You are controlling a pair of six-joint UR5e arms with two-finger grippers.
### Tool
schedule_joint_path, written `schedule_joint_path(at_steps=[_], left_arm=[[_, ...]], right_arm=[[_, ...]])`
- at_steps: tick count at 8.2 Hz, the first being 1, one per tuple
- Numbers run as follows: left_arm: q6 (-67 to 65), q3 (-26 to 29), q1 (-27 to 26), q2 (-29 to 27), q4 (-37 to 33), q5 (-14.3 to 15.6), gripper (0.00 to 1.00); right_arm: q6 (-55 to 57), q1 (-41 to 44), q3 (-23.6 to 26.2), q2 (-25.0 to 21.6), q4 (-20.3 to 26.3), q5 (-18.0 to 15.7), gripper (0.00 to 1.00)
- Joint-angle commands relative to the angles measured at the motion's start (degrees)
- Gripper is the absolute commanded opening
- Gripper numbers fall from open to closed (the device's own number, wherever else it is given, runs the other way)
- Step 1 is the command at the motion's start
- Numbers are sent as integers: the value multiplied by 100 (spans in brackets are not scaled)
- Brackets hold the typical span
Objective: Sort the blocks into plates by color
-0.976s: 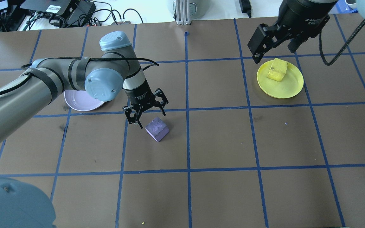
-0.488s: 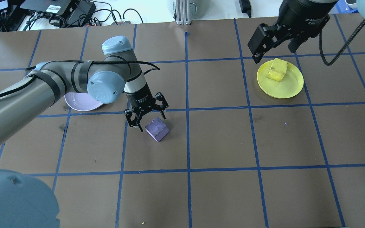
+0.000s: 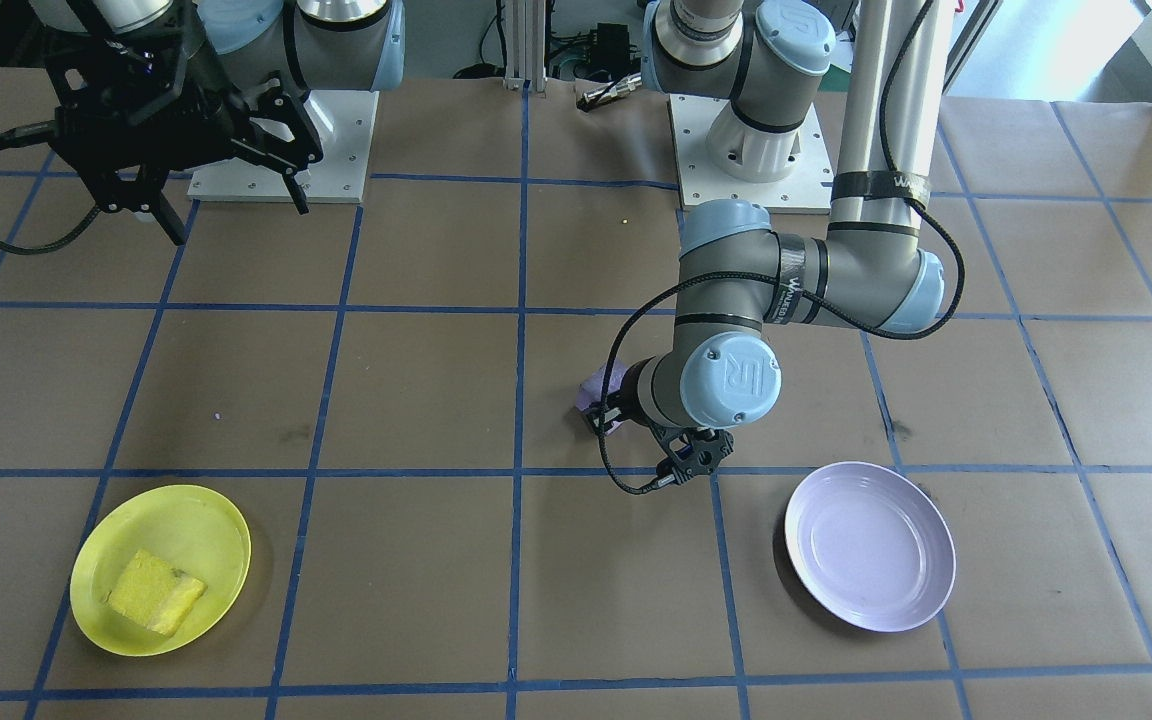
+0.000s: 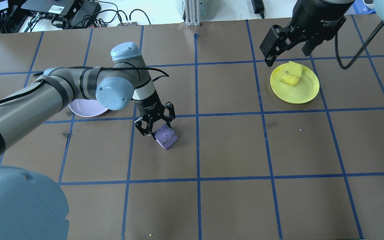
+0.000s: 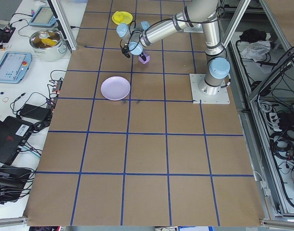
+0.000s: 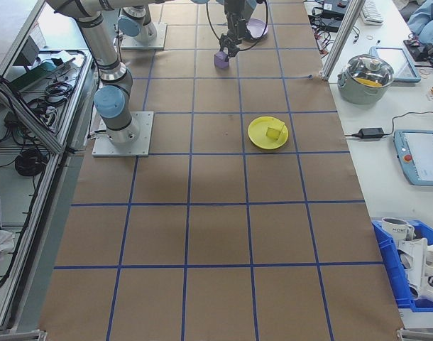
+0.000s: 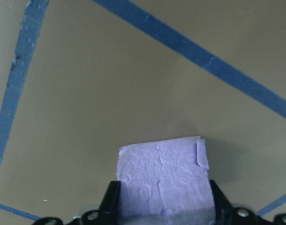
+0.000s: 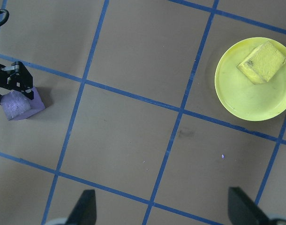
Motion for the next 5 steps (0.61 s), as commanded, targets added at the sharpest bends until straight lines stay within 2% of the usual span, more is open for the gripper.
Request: schedule_joint_path(at_steps=[1,2,3,5], left_arm=[[108,8,0,-6,0,-1,0],[169,60,0,90,-8,173,0],[361,78,-26,204,-78,496,0],[879,314,44,520,-157,622,0]], right_arm=[[11,8,0,20,-35,11,100],[11,8,0,20,-53,11,100],[11,8,0,20,-61,11,100],[11,-19,9,20,-27,11,100]])
